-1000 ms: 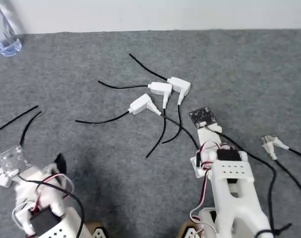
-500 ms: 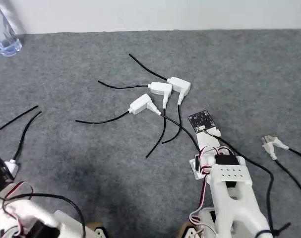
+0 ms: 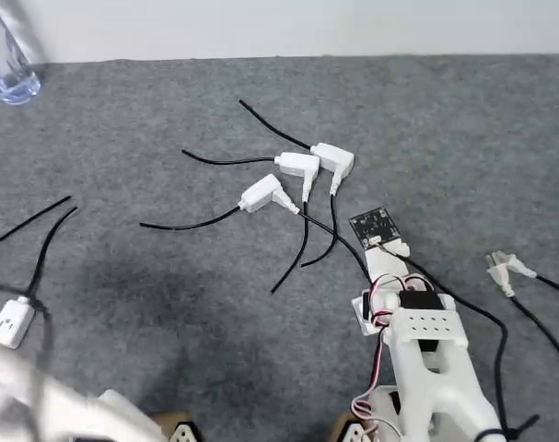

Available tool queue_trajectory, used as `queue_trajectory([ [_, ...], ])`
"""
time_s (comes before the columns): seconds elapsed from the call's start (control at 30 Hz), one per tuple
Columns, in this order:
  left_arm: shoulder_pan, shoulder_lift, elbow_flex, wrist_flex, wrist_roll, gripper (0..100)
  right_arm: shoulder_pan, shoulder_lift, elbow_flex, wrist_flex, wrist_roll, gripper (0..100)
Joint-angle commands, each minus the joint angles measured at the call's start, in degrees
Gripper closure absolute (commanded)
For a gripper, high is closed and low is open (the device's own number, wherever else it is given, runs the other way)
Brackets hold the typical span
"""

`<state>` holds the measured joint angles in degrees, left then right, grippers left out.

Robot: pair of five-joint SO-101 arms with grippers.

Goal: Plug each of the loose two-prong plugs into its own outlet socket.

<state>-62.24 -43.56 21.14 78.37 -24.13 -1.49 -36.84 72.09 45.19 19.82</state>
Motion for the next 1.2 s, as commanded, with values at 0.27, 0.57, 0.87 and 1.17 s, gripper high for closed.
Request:
queue_trajectory([
  [0.27, 6.8, 52.7, -31.2, 16.1, -35.1, 70, 0.6, -1.3, -0.4, -1.2, -0.4, 62.3],
  [0.57, 6.9, 66.7, -31.1, 8.5, -35.1, 70, -0.9, -1.3, -0.4, -1.8, -0.4, 62.3],
  [0.87, 4.2, 73.2, -27.9, 2.4, -35.3, 70, -1.0, -1.3, -0.4, -2.0, -0.4, 62.3],
  [1.17, 4.4, 72.5, -21.1, -0.3, -38.1, 98, -1.0, -1.3, -0.4, -2.0, -0.4, 62.3],
])
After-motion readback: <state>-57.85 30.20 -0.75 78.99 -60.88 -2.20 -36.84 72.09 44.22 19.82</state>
